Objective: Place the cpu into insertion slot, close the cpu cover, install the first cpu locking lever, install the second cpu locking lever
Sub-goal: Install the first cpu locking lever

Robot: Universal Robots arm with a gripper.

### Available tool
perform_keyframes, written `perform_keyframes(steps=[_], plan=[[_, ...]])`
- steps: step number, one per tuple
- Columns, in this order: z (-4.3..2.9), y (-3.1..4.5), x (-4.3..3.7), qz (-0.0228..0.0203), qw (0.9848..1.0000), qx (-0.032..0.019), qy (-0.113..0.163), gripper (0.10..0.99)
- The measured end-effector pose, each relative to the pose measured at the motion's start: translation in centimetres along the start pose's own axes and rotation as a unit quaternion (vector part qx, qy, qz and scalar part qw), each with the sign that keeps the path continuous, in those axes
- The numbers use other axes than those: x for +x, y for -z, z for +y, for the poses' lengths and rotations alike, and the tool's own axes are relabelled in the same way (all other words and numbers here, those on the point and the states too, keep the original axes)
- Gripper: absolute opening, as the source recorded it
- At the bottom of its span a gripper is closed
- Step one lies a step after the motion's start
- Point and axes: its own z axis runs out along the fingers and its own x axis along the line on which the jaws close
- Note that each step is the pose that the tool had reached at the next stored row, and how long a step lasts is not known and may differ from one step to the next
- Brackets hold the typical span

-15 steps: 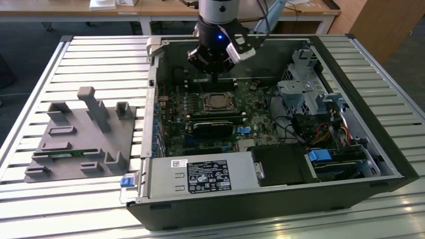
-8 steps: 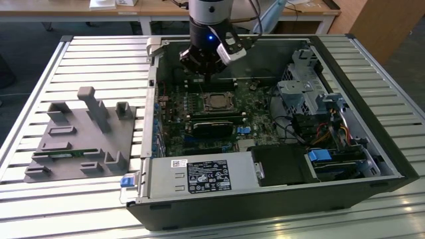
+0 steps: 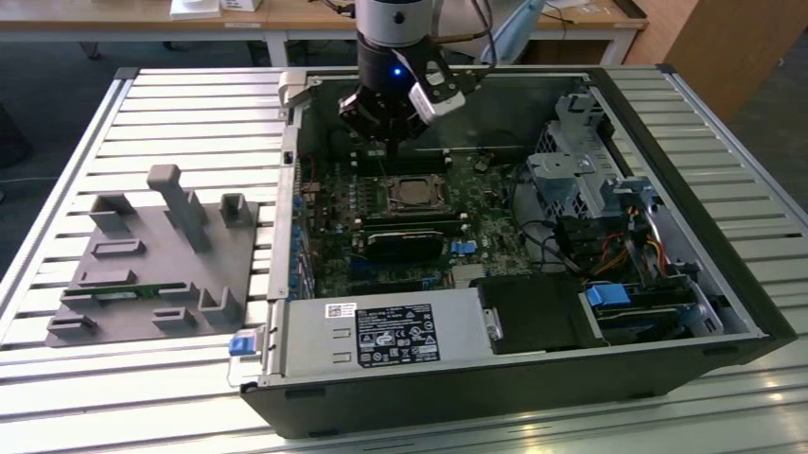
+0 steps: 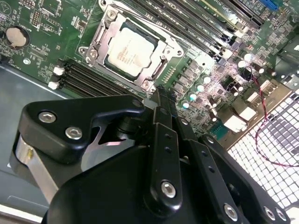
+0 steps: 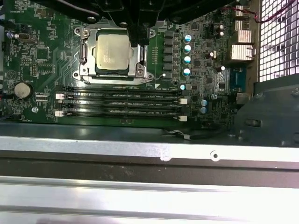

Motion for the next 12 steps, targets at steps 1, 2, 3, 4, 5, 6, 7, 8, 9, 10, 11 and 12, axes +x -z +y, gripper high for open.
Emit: perform_keyframes(steps=[1, 2, 3, 4, 5, 6, 7, 8, 9, 10, 11, 12], plan=[[0.0, 0.0, 0.04, 0.0, 1.0, 0.0, 0.0, 0.106], [0.0, 0.0, 0.08, 0.0, 1.0, 0.0, 0.0, 0.106], [0.0, 0.0, 0.12, 0.0, 1.0, 0.0, 0.0, 0.106], [0.0, 0.0, 0.17, 0.0, 1.0, 0.0, 0.0, 0.106], [0.0, 0.0, 0.21, 0.0, 1.0, 0.0, 0.0, 0.106], [0.0, 0.0, 0.25, 0.0, 1.0, 0.0, 0.0, 0.106], [0.0, 0.0, 0.3, 0.0, 1.0, 0.0, 0.0, 0.106], [0.0, 0.0, 0.34, 0.0, 1.0, 0.0, 0.0, 0.106], [0.0, 0.0, 0.4, 0.0, 1.0, 0.0, 0.0, 0.106], [0.01, 0.0, 0.46, 0.0, 1.0, 0.0, 0.0, 0.106], [0.01, 0.0, 0.52, 0.0, 1.0, 0.0, 0.0, 0.106], [0.01, 0.0, 0.58, 0.0, 1.0, 0.0, 0.0, 0.106]])
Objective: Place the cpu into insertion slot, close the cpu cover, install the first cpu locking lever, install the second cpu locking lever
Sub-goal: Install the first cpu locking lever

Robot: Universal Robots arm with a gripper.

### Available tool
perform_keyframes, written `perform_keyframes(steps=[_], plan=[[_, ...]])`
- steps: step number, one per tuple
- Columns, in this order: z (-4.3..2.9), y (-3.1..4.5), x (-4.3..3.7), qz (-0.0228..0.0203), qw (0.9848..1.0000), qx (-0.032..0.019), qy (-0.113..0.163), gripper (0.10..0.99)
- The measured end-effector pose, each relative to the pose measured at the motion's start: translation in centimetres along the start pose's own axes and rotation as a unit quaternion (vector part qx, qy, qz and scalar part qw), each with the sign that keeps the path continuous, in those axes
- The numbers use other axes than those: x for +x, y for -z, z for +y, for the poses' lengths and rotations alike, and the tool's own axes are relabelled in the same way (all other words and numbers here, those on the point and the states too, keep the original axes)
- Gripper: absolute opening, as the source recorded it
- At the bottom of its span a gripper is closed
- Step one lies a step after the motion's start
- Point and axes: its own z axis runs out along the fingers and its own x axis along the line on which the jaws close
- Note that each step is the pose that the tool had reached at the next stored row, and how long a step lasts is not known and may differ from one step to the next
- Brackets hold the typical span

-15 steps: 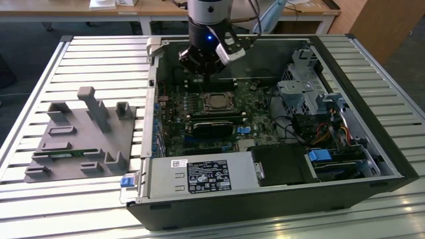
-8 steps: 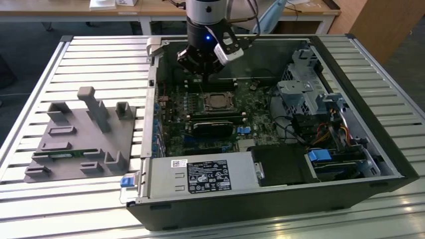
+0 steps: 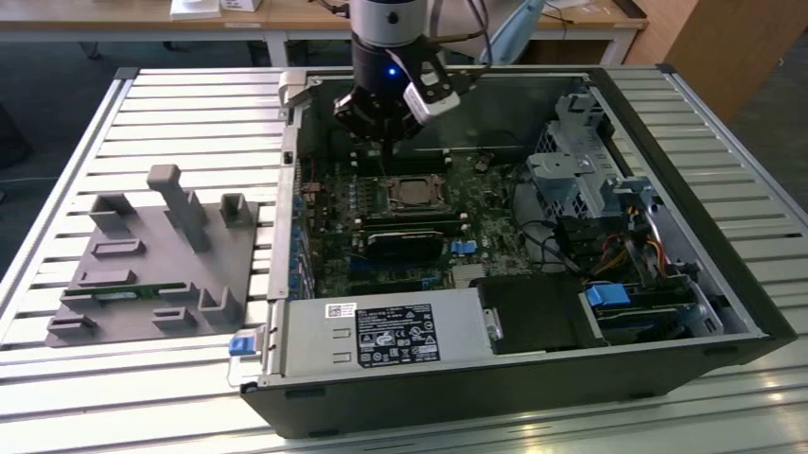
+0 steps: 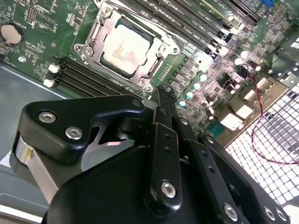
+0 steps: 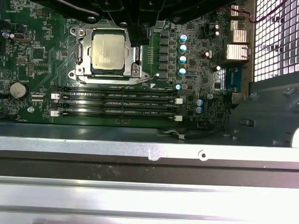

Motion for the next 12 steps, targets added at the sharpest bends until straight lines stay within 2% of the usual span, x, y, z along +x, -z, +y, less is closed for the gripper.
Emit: perform_keyframes(steps=[12], plan=[[0.01, -0.03, 0.97, 0.0, 1.0, 0.0, 0.0, 0.106]])
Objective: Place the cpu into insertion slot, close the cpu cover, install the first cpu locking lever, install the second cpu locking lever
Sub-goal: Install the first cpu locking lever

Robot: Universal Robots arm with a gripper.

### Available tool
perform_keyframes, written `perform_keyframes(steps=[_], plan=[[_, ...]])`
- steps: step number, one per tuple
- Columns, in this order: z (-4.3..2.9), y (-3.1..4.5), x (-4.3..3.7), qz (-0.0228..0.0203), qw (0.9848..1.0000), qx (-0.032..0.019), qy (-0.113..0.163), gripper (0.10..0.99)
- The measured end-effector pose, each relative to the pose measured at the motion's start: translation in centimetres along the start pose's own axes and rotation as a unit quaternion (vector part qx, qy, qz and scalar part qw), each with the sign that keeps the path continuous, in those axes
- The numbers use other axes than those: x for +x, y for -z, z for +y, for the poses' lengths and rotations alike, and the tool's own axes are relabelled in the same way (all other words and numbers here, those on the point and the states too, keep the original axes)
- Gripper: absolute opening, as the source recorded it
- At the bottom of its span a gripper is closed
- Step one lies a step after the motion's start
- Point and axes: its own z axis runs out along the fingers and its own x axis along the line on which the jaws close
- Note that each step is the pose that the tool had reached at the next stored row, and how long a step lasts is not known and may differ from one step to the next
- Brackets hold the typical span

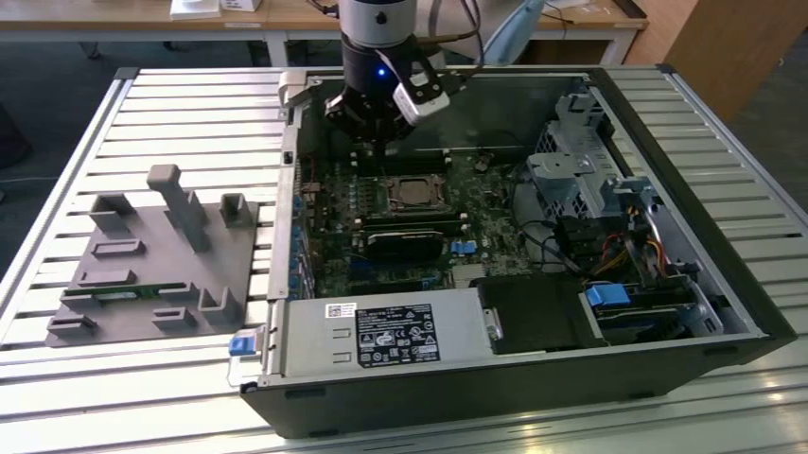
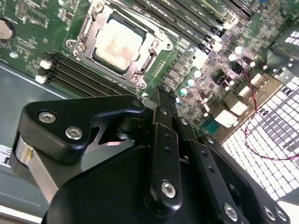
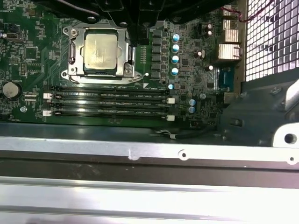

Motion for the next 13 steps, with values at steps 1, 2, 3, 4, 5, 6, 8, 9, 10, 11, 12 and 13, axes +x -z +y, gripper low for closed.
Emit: perform_keyframes(steps=[1, 2, 3, 4, 5, 6, 8, 9, 10, 11, 12, 13], plan=[[0.0, -0.01, 0.13, 0.0, 1.0, 0.0, 0.0, 0.106], [0.0, -0.02, 0.29, -0.0001, 1.0, 0.0, 0.0, 0.106], [0.03, -0.05, 0.48, -0.0003, 1.0, -0.0001, 0.0, 0.106], [0.11, -0.07, 0.63, -0.0004, 1.0, 0.0, 0.0, 0.106], [0.22, -0.1, 0.77, -0.0004, 1.0, 0.0, 0.0, 0.106], [0.38, -0.13, 0.88, -0.0004, 1.0, 0.0, 0.0, 0.106], [0.75, -0.21, 1.08, -0.0004, 1.0, 0.0, 0.0, 0.106], [0.94, -0.26, 1.22, -0.0004, 1.0, 0.0001, 0.0, 0.106], [1.14, -0.35, 1.36, -0.0005, 1.0, 0.0, 0.0, 0.106], [1.32, -0.44, 1.47, -0.0005, 1.0, 0.0, 0.0, 0.106], [1.52, -0.54, 1.55, -0.0005, 1.0, 0.0, 0.0, 0.106], [1.75, -0.64, 1.6, -0.0004, 1.0, 0.0, 0.0, 0.106]])
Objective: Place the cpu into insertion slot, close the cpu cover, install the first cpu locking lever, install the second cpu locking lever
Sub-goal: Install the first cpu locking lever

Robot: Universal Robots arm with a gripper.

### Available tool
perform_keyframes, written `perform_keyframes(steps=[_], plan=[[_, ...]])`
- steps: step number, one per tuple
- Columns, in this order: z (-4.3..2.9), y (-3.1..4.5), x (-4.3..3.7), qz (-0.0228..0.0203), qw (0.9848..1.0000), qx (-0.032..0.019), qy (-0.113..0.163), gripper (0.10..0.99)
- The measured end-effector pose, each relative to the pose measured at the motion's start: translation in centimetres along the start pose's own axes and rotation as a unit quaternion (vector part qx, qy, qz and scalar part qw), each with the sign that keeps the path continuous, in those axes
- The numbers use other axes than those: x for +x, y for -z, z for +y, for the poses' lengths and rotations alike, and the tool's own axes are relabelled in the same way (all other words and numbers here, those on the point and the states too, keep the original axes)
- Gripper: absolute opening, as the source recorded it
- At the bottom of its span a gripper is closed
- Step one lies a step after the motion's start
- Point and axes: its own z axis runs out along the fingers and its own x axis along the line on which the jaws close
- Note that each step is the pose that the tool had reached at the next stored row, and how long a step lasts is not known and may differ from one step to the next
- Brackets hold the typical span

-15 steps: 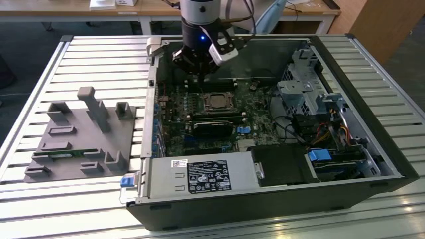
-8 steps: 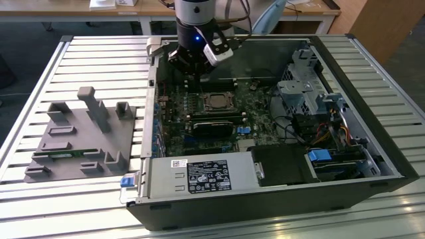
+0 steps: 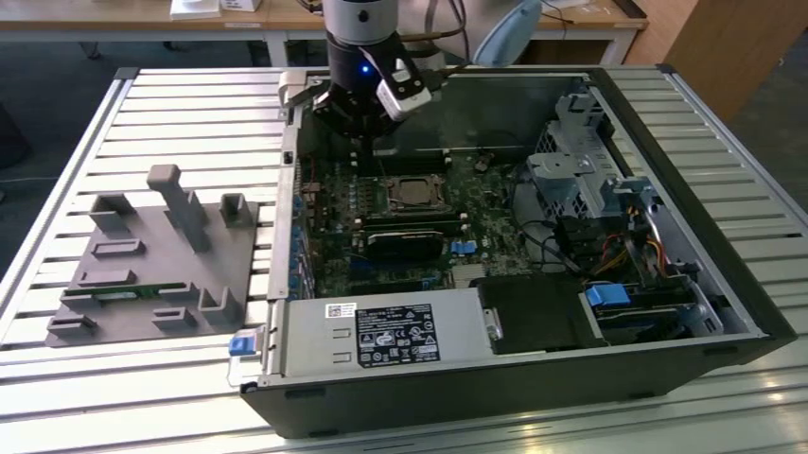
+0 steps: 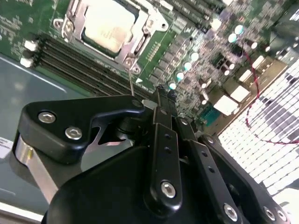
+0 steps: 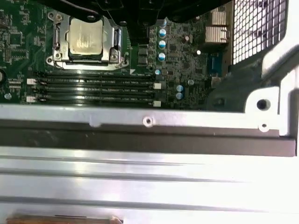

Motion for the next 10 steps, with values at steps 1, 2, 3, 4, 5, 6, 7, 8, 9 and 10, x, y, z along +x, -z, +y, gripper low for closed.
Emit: perform_keyframes(steps=[1, 2, 3, 4, 5, 6, 7, 8, 9, 10], plan=[[0.25, -0.11, 0.03, 0.0, 1.0, 0.0, 0.0, 0.106], [0.52, -0.21, 0.04, 0.0, 1.0, 0.0, 0.0, 0.106], [0.77, -0.31, 0.04, 0.0, 1.0, 0.0, 0.0, 0.106], [0.93, -0.44, 0.03, 0.0, 1.0, -0.0001, 0.0, 0.106], [1.07, -0.53, 0.03, 0.0, 1.0, 0.0, 0.0, 0.106], [1.19, -0.61, 0.03, 0.0, 1.0, 0.0, 0.0, 0.106], [1.27, -0.66, -0.01, 0.0, 1.0, 0.0, 0.0, 0.106], [1.32, -0.68, -0.11, 0.0, 1.0, 0.0, 0.0, 0.106], [1.35, -0.7, -0.27, 0.0, 1.0, -0.0001, 0.0, 0.106], [1.36, -0.72, -0.47, 0.0, 1.0, 0.0, 0.0, 0.106]])
